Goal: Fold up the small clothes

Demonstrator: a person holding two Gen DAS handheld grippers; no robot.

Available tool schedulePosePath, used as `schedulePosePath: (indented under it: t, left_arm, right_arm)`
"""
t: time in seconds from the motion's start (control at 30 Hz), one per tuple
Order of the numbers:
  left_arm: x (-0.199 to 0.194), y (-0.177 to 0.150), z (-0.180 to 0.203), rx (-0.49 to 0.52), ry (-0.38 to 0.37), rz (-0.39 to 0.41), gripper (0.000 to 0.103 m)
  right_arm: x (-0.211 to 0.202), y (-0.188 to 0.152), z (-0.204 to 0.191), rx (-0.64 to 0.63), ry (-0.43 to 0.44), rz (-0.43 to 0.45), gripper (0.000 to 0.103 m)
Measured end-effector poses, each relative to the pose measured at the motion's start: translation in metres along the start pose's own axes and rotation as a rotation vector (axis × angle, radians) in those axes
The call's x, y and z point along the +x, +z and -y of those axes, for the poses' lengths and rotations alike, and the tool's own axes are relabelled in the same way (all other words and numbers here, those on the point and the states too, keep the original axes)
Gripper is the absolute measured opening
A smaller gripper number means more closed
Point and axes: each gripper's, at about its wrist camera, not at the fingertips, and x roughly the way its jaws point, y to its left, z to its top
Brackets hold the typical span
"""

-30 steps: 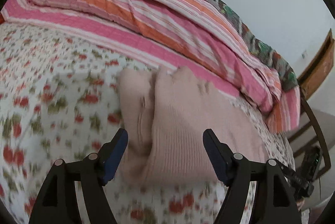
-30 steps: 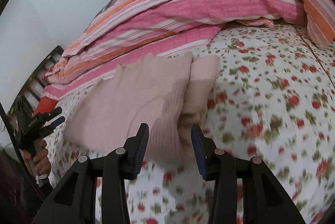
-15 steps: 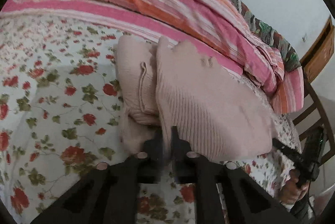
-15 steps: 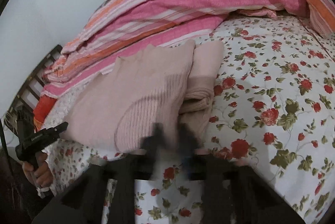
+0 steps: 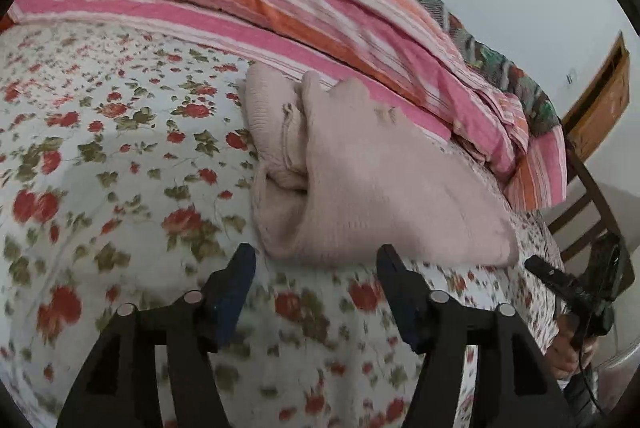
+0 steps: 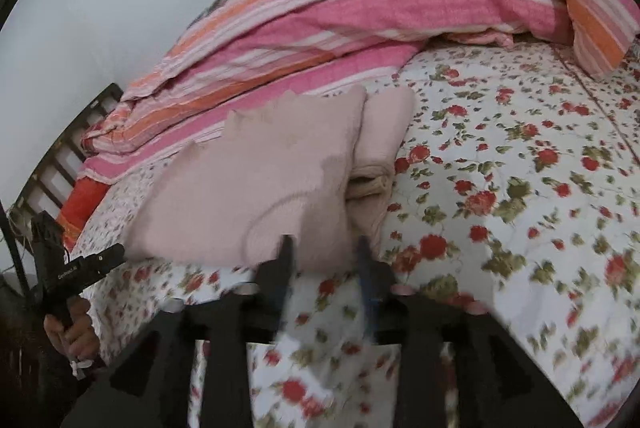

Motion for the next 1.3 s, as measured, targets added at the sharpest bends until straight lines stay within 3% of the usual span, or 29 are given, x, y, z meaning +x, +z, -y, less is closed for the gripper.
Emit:
schedulePosePath:
  t: [0.13,0.23,0.4,0.47,0.6,0.7,0.77,0.8,0.83,1.07,1.3]
  left_arm:
    - [0.003,-0.018,0.006,-0.053,-0.065,-0.018,0.061]
    - [0.011,-0.018,0.006,-0.111,-0.103,0.010,0.062]
    - [0.035,-0.003,-0.007,-0.226,-0.151,0.028,0.063]
    - [0.039,0.004,-0.012,-0.271,-0.155,0.051,0.063]
    - [0.046,0.017,-0.010,-0.249,-0.099,0.091,0.059]
    - [0.058,0.024,-0.011,-0.240,-0.061,0.093,0.046]
    - [0.062,0.026,-0.013,-0.237,-0.039,0.094,0.036]
    - [0.062,0.027,-0.016,-0.248,-0.054,0.095,0.025]
    - [0.062,0.027,-0.018,-0.260,-0.076,0.091,0.017]
    - [0.036,0.020,-0.016,-0.232,-0.088,0.085,0.011]
    - [-0.008,-0.022,-0.010,-0.201,-0.095,0.058,0.011]
  right_arm:
    - [0.000,-0.017,-0.013,-0.020,0.031,-0.040,0.050]
    - [0.020,-0.026,-0.010,0.056,0.068,-0.084,0.053]
    - [0.035,-0.022,0.004,0.227,0.110,-0.015,0.061]
    - [0.042,-0.013,0.009,0.282,0.106,0.008,0.062]
    - [0.060,0.002,0.021,0.379,0.091,0.024,0.061]
    - [0.070,0.013,0.021,0.378,0.050,0.029,0.055]
    - [0.079,0.016,0.022,0.361,0.021,0.010,0.035]
    - [0.084,0.018,0.024,0.359,0.027,-0.011,0.020]
    - [0.088,0.019,0.025,0.362,0.044,-0.029,0.014]
    - [0.058,0.010,0.018,0.315,0.073,-0.006,0.009]
    - [0.006,-0.032,0.008,0.256,0.085,-0.023,0.009]
